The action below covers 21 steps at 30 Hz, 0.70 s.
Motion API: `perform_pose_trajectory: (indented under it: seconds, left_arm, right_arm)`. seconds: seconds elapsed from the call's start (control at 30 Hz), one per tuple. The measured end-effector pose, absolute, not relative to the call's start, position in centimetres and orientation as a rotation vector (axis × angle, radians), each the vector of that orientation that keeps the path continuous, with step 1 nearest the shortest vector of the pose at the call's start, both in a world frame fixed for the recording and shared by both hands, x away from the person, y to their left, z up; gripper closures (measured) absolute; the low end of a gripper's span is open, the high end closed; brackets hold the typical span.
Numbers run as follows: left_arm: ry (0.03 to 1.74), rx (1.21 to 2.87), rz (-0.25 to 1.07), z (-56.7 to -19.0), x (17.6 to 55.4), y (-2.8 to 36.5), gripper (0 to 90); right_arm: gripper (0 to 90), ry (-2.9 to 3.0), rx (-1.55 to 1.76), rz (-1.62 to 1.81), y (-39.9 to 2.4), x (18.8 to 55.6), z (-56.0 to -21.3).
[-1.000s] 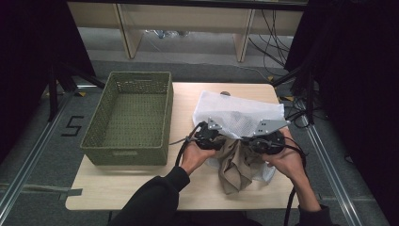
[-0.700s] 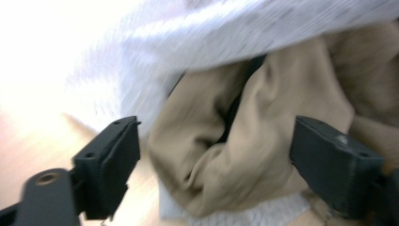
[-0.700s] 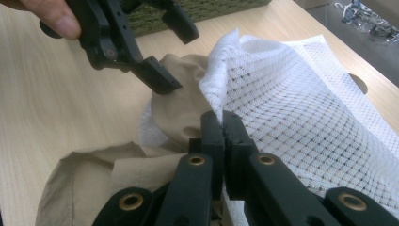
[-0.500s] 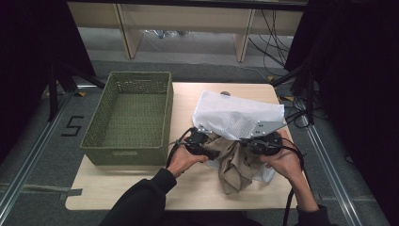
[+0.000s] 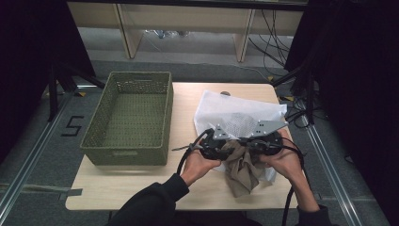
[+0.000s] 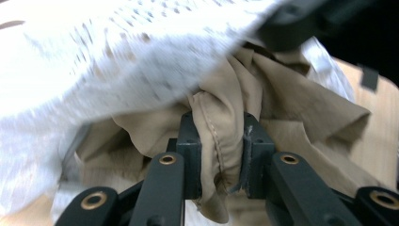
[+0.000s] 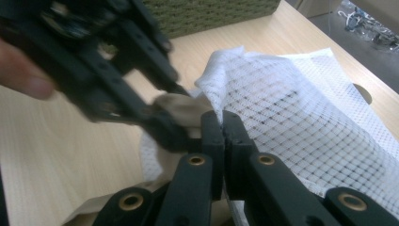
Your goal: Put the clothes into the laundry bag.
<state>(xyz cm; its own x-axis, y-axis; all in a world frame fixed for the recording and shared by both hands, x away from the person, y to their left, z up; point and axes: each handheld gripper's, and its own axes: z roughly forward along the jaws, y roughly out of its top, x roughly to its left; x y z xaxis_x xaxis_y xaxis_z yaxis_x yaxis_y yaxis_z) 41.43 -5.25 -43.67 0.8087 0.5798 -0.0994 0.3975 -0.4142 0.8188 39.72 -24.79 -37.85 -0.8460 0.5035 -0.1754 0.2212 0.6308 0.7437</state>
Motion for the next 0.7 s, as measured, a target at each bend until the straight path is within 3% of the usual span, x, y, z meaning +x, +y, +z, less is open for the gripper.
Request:
perform_pose_trajectory:
  seconds: [0.2,0.37,0.53,0.6,0.7]
  left_arm:
    - [0.871,1.978,0.276,-46.3,44.1,-4.8,73.0]
    - [0.879,1.975,0.268,-47.4,44.0,-4.3,69.7]
    - [0.880,2.005,0.198,-47.5,43.1,-2.7,52.9]
    - [0.857,2.034,0.235,-47.2,42.4,-2.0,46.6]
    - [0.835,2.038,0.236,-47.2,42.2,-1.1,52.2]
  right_arm:
    - [90.0,2.516,0.596,1.038,-25.5,39.0,-38.7]
    - [90.0,2.580,0.643,0.994,-25.9,38.4,-41.0]
    - [90.0,2.588,0.651,0.976,-25.8,38.4,-42.1]
    - [90.0,2.589,0.653,0.969,-25.8,38.4,-42.0]
    - [90.0,2.598,0.632,0.966,-25.8,38.6,-41.9]
